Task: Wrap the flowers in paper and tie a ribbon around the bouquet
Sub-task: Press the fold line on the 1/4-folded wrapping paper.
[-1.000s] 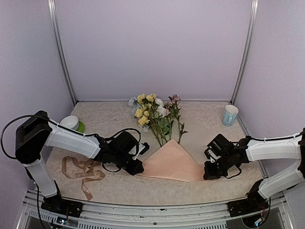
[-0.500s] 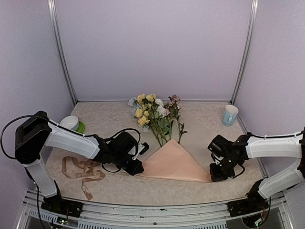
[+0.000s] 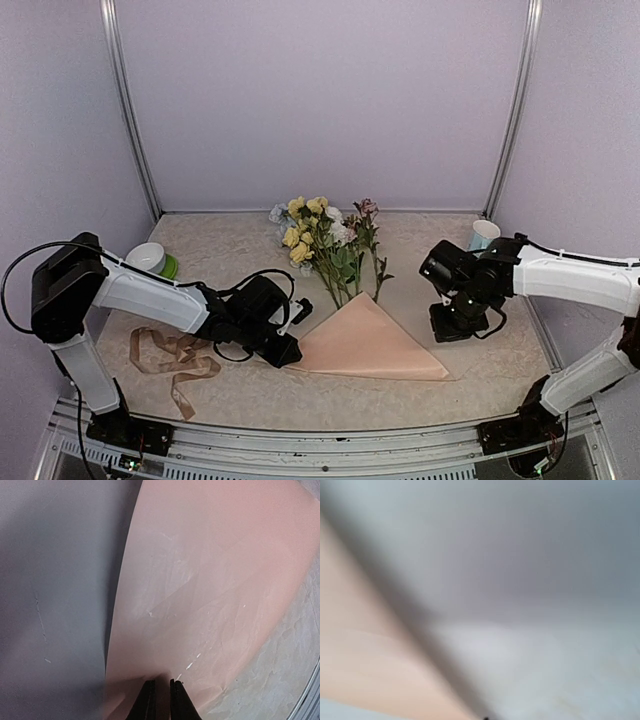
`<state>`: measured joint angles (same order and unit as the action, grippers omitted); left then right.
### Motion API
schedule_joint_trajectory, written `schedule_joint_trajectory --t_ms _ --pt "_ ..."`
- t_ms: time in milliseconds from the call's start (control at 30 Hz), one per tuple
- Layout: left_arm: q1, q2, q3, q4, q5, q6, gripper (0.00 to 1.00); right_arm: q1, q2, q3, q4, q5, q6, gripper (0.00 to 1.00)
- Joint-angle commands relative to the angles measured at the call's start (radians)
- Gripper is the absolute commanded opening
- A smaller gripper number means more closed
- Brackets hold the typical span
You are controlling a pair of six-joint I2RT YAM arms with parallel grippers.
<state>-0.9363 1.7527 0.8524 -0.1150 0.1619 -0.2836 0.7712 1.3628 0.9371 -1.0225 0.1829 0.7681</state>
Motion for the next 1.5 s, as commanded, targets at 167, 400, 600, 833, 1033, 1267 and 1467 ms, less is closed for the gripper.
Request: schedule_joint_trajectory --t_ms 167,400,600,833,1033,1267,1467 --pt "0.007 0.031 -0.066 -0.298 -0.045 -0.023 0.13 0.170 0.213 -0.005 0.515 -0.354 -0.144 0.00" --pt "-0.088 -0.151 0.032 -0.287 -0.150 0.039 0.13 0.170 0.328 -0.076 0.574 -0.368 -0.114 0.00" --pt "-0.153 -0.033 0.166 -0.212 -0.029 0.096 0.15 0.171 0.329 -0.105 0.573 -0.355 -0.074 0.00" --pt "-0.233 0.176 0.308 -0.302 -0.060 0.146 0.12 0.171 0.297 -0.130 0.596 -0.371 -0.038 0.00" --pt "-0.221 0.172 0.264 -0.360 -0.082 0.101 0.12 0.171 0.270 -0.152 0.570 -0.343 -0.023 0.00" --pt "-0.105 0.016 0.076 -0.372 -0.099 -0.023 0.12 0.171 0.265 -0.158 0.540 -0.325 -0.031 0.00" --pt "0.023 -0.095 -0.042 -0.362 -0.075 -0.070 0.12 0.171 0.271 -0.155 0.524 -0.309 -0.042 0.00"
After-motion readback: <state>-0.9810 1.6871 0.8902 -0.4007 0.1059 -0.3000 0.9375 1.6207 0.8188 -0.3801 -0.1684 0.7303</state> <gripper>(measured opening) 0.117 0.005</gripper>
